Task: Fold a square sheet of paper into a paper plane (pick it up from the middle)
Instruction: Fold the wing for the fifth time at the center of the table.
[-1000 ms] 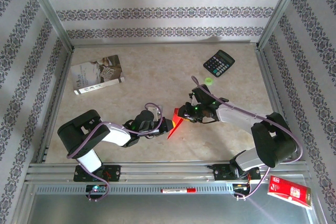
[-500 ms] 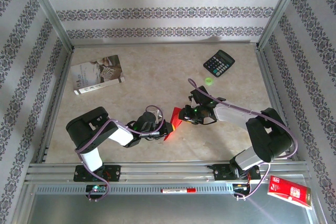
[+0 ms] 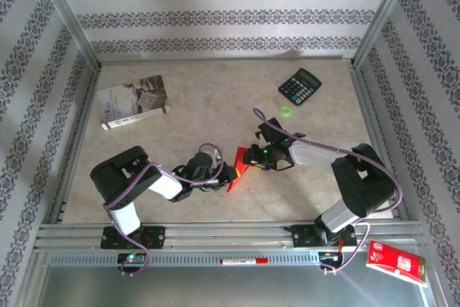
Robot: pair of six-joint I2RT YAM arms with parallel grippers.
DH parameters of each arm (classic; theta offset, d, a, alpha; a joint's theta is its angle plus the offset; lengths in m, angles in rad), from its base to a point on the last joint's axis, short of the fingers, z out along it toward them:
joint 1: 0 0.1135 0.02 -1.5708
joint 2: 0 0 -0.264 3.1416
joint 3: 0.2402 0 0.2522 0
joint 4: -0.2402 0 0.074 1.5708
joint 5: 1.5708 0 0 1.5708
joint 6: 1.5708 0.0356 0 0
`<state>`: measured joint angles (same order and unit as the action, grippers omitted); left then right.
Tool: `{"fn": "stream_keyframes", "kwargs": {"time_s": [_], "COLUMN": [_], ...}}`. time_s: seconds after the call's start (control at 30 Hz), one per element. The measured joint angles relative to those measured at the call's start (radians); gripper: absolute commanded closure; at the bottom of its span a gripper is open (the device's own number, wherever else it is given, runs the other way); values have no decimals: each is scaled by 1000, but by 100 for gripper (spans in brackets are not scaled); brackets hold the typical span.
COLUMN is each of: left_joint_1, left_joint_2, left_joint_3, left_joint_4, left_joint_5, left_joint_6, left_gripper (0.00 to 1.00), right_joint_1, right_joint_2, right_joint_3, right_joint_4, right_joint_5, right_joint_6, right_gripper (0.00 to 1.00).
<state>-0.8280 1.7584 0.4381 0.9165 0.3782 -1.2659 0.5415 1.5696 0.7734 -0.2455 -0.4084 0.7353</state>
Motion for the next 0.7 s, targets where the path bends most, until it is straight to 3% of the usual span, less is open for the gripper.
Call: {"fn": "stream_keyframes", "kwargs": {"time_s": [0.7], "left_joint_1": [5], "left_joint_2": [66], "left_joint_3": [-43], "left_joint_4": [125], "left_joint_5": [-10], "left_joint_6": [-108], "left_gripper": [100], "right_joint_1": [18], "right_joint_2": [35], "right_joint_3": [56], "right_joint_4": [-40], "right_joint_5": [48], "right_joint_6": [-63], "right_gripper": [61]}}
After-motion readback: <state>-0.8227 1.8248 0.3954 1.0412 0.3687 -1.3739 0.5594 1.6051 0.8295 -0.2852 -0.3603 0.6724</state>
